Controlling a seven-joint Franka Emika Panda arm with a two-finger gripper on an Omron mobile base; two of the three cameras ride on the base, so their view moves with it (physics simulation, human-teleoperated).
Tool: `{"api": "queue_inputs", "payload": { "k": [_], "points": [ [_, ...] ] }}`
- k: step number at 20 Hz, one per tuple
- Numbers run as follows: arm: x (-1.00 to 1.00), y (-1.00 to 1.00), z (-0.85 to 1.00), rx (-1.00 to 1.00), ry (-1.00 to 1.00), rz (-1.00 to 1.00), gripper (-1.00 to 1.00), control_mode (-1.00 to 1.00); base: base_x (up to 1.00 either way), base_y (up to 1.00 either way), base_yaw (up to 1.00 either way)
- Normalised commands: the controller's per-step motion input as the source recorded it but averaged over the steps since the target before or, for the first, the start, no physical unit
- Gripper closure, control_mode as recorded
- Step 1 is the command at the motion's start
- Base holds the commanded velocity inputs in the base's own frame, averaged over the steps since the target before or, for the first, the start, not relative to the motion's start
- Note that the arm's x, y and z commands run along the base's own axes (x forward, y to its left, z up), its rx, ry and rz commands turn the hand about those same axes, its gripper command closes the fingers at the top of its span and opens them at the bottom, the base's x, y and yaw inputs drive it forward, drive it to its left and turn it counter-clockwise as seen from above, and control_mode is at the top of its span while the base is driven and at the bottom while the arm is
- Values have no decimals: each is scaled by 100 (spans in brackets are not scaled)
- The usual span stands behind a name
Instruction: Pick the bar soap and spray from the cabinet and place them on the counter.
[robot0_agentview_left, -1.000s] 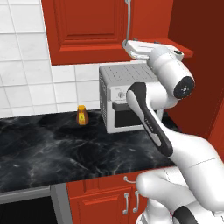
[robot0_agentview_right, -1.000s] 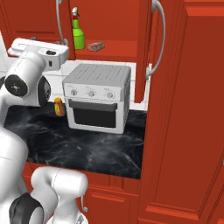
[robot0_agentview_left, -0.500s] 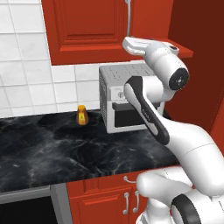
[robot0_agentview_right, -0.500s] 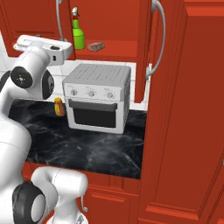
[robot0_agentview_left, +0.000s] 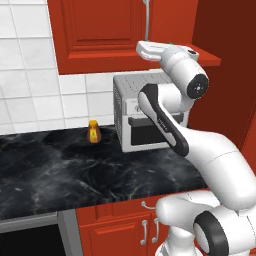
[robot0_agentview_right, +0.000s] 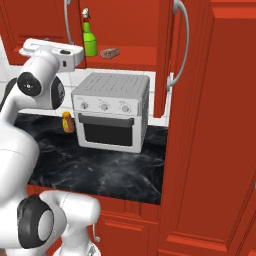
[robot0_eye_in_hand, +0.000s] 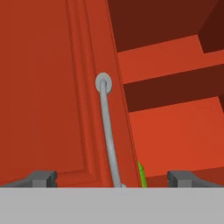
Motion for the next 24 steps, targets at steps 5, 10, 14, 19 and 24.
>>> {"api": "queue_inputs", "payload": {
  "k": [5, 10, 14, 19, 24],
  "points": [
    [21, 10, 0, -2, 0, 0, -100, -100, 0, 0, 0],
    [28, 4, 0, -2, 0, 0, -100, -100, 0, 0, 0],
    [30, 0, 0, 0, -3, 0, -100, -100, 0, 0, 0],
    [29, 0, 0, 0, -3, 0, -100, -100, 0, 0, 0],
    [28, 2, 0, 0, -2, 0, -100, -100, 0, 0, 0]
  ]
}}
